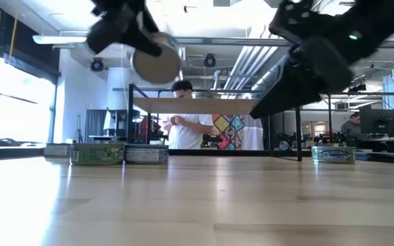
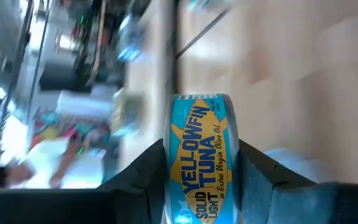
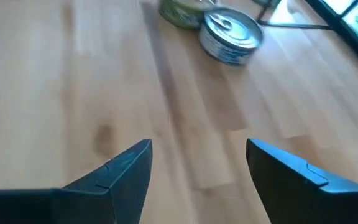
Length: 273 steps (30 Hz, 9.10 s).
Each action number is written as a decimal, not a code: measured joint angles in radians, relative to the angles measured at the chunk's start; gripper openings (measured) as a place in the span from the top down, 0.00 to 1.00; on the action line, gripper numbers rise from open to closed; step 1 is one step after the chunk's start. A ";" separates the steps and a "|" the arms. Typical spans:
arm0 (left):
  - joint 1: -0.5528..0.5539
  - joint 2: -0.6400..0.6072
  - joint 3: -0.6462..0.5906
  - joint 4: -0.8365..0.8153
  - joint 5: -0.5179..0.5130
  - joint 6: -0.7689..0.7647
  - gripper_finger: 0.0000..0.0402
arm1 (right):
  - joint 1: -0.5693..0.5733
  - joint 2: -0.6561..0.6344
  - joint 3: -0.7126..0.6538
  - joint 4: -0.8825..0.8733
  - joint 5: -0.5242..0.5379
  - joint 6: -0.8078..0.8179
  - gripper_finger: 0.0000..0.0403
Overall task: Stack canned seafood by type on shelf
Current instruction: Put the yellow tuna can on the shelf, then adjust the tuna cans on the shelf
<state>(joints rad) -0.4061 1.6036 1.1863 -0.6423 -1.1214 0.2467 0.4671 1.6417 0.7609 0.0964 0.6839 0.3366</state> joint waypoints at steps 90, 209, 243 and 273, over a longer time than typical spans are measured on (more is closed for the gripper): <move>0.867 0.101 0.020 0.625 0.910 0.298 1.00 | -0.055 0.001 -0.142 0.290 0.019 0.085 0.37; 0.900 -0.022 0.019 0.321 0.888 0.107 1.00 | -0.055 0.001 -0.142 0.277 0.017 0.082 0.37; 0.976 -0.015 0.021 0.295 0.916 0.097 1.00 | -0.055 0.001 -0.142 0.274 0.016 0.100 0.37; 0.941 -0.058 0.017 0.232 0.845 0.097 1.00 | -0.055 -0.016 -0.142 0.260 0.088 0.175 0.37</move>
<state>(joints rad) 0.5351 1.5452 1.2037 -0.4105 -0.2766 0.3433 0.4122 1.6258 0.6186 0.3560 0.7721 0.5119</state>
